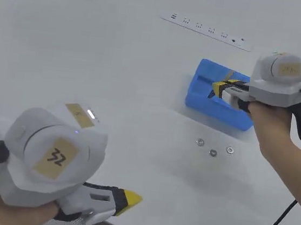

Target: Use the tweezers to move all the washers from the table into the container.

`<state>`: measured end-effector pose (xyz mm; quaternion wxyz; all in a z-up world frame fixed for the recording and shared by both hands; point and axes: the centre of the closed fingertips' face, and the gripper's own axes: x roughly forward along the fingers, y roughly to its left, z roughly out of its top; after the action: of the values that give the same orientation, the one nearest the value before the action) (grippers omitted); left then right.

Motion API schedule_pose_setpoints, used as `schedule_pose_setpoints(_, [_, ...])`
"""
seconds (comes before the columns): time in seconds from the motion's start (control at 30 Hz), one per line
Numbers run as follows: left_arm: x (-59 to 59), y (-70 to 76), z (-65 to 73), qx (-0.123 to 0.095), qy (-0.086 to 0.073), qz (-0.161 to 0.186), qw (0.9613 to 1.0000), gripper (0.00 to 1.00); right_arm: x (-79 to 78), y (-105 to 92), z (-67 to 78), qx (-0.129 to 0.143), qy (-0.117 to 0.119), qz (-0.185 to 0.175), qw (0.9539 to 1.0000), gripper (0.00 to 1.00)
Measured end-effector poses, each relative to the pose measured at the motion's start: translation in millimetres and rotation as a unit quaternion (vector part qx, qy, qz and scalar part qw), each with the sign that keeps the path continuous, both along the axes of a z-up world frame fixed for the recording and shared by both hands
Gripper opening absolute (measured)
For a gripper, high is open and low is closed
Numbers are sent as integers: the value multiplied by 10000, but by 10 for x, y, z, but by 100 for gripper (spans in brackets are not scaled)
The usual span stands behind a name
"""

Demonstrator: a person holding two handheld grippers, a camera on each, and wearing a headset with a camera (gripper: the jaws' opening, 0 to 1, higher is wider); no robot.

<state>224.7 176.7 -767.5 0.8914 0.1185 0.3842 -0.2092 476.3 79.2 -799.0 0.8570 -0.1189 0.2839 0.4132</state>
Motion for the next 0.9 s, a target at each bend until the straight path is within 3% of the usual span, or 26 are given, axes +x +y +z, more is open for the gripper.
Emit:
schedule_pose_setpoints(0.4, [5, 2, 4, 22, -24, -14, 10000, 98, -3, -43, -8, -2, 15, -84, 10000, 3])
schedule_pose_setpoints(0.7, [6, 20, 25, 32, -84, 1, 10000, 98, -92, -120, 275, 250, -184, -93, 9995, 3])
schedule_pose_setpoints(0.9, [7, 5, 33, 36, -104, -21, 9999, 98, -246, -181, 518, 466, -268, -72, 9985, 3])
